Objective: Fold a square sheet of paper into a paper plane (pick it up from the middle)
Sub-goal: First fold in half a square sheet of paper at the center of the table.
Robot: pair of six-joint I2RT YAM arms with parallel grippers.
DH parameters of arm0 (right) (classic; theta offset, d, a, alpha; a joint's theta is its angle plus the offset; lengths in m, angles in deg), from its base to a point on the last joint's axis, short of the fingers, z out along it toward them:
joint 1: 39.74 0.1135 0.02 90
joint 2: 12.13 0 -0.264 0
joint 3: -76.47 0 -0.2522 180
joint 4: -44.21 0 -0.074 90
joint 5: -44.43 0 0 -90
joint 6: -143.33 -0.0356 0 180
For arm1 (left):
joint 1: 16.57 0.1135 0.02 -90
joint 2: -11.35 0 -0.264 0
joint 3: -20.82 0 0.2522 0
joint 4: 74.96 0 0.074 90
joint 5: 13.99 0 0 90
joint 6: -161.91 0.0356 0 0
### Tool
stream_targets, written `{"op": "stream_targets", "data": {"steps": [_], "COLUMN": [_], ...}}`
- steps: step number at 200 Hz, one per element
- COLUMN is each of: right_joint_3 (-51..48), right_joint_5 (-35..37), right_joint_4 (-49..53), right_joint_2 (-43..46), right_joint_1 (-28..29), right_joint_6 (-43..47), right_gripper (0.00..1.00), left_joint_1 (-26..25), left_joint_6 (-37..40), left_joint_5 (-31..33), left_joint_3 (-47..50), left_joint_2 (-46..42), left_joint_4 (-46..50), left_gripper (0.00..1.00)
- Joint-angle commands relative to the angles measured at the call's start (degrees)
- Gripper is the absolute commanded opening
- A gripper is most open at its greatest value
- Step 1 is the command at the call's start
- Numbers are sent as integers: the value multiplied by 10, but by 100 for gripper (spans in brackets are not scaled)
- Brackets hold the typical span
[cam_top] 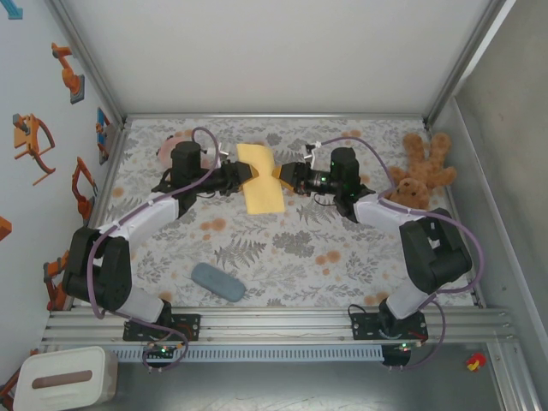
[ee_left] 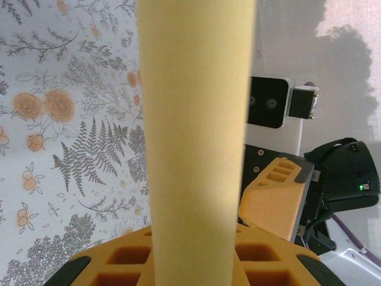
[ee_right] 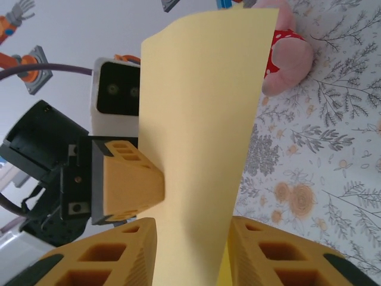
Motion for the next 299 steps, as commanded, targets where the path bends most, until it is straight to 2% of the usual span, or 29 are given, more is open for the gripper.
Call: {"op": "stream_targets", "data": {"steps": [1, 51, 112, 134, 148, 162, 174, 187, 201, 228, 260, 299], "right_joint_3": [18, 24, 49, 52, 52, 58, 70, 91, 113, 157, 210, 209], "right_joint_5": [-17, -20, -25, -25, -13, 6, 34, 77, 117, 172, 202, 201], "right_joint_4": [-21, -3, 73, 75, 88, 134, 207, 321, 420, 548, 631, 591], "right_joint_2": [5, -3, -3, -4, 3, 17, 34, 54, 71, 97, 99, 50], "right_joint_1": [-1, -1, 8, 12, 12, 10, 6, 1, -7, -26, -24, 13], "right_joint_6": [-11, -4, 49, 48, 56, 87, 132, 196, 251, 311, 324, 266], "right_gripper": [32, 21, 16, 9, 3, 0, 0, 0, 0, 0, 0, 0], "left_joint_1": [5, 8, 8, 9, 15, 28, 43, 60, 77, 93, 97, 98], "left_joint_6": [32, 42, 22, 23, 34, 45, 57, 67, 77, 113, 129, 108], "left_joint_5": [-17, -18, -34, -33, 0, 39, 74, 109, 144, 206, 242, 226], "left_joint_3": [-22, -32, -31, -29, -25, -12, -1, 15, 32, 48, 57, 86], "left_joint_2": [-2, -2, 0, 1, -10, -27, -44, -65, -86, -122, -144, -142], "left_joint_4": [35, 56, 28, 32, 55, 81, 109, 133, 161, 215, 248, 215], "left_gripper": [22, 22, 23, 26, 32, 49, 62, 69, 81, 98, 96, 96]}}
